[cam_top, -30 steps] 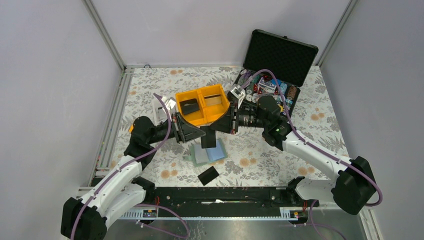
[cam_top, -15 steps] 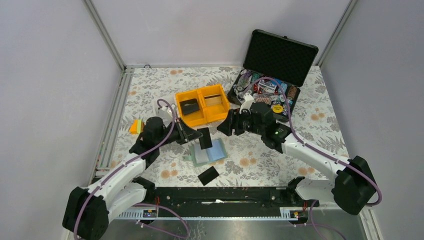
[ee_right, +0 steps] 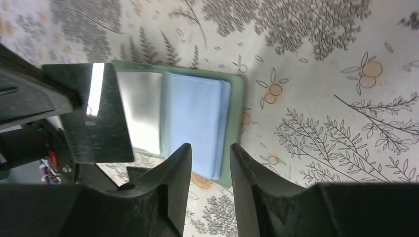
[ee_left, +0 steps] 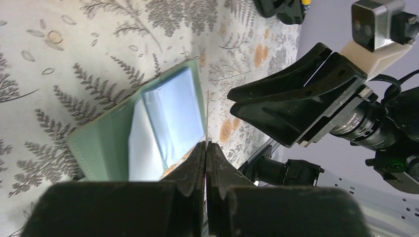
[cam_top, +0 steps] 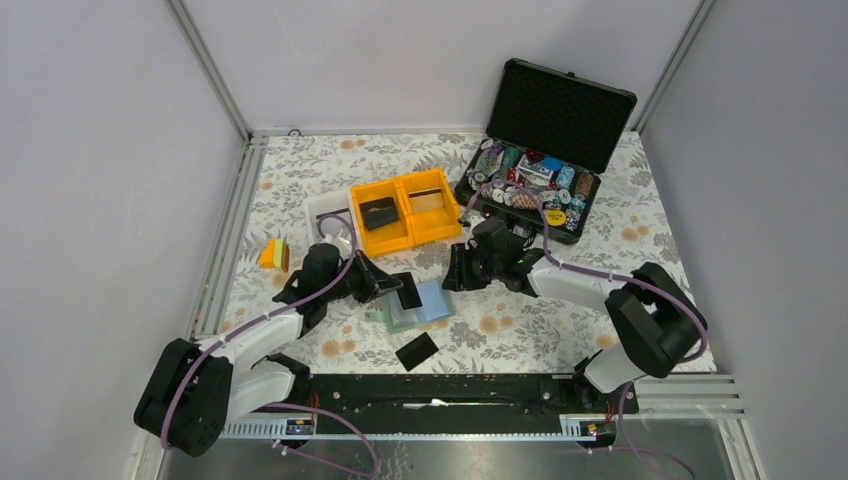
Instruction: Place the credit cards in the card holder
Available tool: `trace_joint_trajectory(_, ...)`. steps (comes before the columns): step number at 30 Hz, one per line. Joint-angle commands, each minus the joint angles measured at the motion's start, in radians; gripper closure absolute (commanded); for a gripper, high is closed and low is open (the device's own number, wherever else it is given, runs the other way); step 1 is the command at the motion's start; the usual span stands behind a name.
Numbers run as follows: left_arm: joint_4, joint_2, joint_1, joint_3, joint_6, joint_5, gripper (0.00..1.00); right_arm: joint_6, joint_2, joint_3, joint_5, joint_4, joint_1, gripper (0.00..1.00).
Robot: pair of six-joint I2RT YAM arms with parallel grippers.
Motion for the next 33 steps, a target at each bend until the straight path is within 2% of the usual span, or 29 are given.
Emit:
trace_joint_trajectory(1, 0.079, 0.024, -0.003, -0.038, -0.04, -0.051, 1.0, 0.001, 0.061, 0.033, -0.028, -0.01, -0.009, 0.6)
trace_joint_trajectory(21, 0.18, 0.124, -0.003, -0.115, -0.048, -0.08, 1.0, 0.016, 0.167, 0.008, -0.137, 0.031, -0.055, 0.67)
trace_joint_trajectory(33, 0.386, 0.202, -0.003, -0.161, -0.12, -0.017, 1.0, 0.04, 0.184, 0.0, -0.157, 0.043, -0.062, 0.72)
